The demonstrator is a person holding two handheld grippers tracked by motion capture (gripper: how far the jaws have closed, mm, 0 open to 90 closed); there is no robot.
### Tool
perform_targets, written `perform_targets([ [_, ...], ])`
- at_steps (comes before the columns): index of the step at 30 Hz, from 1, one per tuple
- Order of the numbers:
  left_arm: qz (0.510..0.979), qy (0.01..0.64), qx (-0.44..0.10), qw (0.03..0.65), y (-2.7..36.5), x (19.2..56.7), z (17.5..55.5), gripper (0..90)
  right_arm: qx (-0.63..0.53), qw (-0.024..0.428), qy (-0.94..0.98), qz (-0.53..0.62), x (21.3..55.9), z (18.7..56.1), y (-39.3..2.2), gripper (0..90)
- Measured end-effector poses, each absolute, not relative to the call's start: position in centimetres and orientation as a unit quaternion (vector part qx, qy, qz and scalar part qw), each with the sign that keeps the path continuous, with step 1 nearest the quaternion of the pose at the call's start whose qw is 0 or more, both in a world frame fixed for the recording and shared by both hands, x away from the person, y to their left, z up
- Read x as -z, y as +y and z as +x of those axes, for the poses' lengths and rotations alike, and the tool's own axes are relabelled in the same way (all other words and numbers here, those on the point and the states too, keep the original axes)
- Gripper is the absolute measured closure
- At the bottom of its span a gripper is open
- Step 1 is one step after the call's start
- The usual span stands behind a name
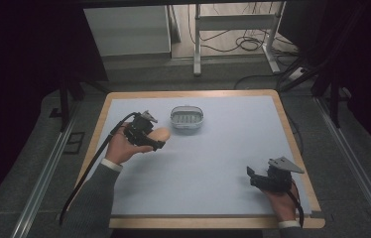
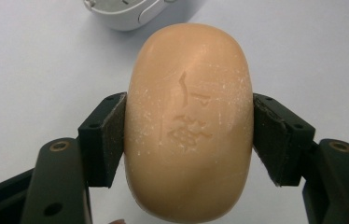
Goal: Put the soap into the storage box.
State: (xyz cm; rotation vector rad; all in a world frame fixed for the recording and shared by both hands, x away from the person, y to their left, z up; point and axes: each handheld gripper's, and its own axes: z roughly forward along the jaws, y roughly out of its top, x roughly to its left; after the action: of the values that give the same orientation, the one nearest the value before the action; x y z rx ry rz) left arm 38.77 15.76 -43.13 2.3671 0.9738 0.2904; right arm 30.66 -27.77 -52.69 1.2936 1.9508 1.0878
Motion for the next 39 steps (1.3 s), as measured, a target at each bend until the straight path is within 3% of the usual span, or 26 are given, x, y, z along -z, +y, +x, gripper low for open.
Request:
perform_targets([
  [39, 0.885, 0.359, -0.105, 0.278, 14.8, 42.6, 41.8, 32.2, -0.403, 0.275, 0.728, 0.482, 52.7, 30.7, -27.7, 9.7],
])
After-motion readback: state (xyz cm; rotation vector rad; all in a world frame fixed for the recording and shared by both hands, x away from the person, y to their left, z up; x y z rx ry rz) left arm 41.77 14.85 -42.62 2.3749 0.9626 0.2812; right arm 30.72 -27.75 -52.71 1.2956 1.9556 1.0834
